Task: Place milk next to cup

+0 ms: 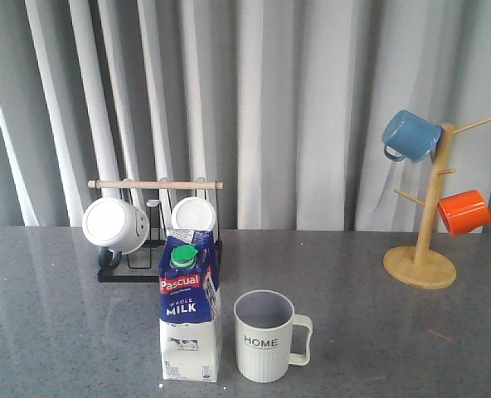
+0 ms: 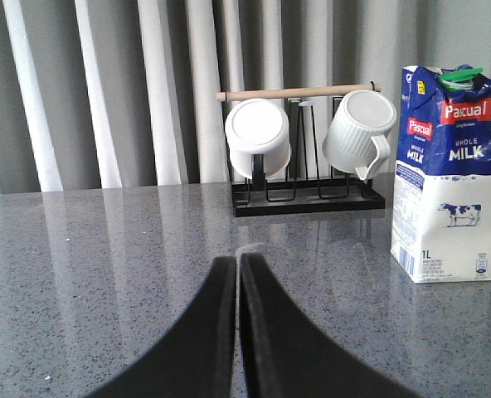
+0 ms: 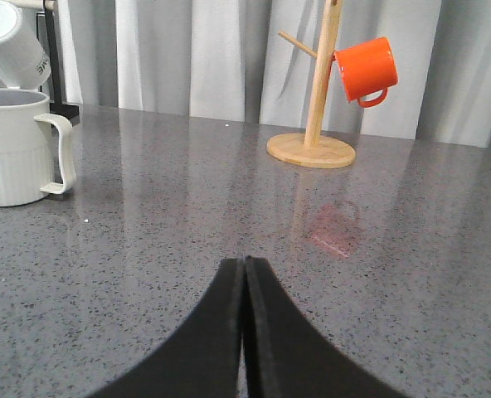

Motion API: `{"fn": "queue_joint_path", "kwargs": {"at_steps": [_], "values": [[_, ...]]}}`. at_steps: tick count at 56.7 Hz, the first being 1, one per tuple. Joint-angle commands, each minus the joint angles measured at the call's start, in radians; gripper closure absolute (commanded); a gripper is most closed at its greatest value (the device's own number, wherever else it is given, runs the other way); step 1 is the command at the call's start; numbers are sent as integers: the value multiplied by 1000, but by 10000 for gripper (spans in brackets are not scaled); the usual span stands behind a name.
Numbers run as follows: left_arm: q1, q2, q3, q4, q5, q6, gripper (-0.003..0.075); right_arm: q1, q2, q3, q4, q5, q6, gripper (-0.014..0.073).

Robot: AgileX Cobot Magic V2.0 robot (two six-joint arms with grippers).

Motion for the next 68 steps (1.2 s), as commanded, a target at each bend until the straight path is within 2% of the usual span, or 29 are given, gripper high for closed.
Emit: {"fn": "queue_joint_path", "kwargs": {"at_steps": [1,8,18,32,68], "values": [[-3,-12,-21,-3,-72,-11,727,-8,-14,10,7,-89,-1,602],[-3,-12,-21,-3,-72,-11,727,-27,-14,10,3,-90,-1,602],[-3,-12,-21,-3,-72,-11,727,-126,-14,10,19,-91,-1,602],[-3,-12,-21,-3,-72,-11,727,-76,-14,10,18,-91,-1,602],[-3,-12,-21,-3,-72,-11,727,-76,-13,10,18,-91,-1,602]]}}
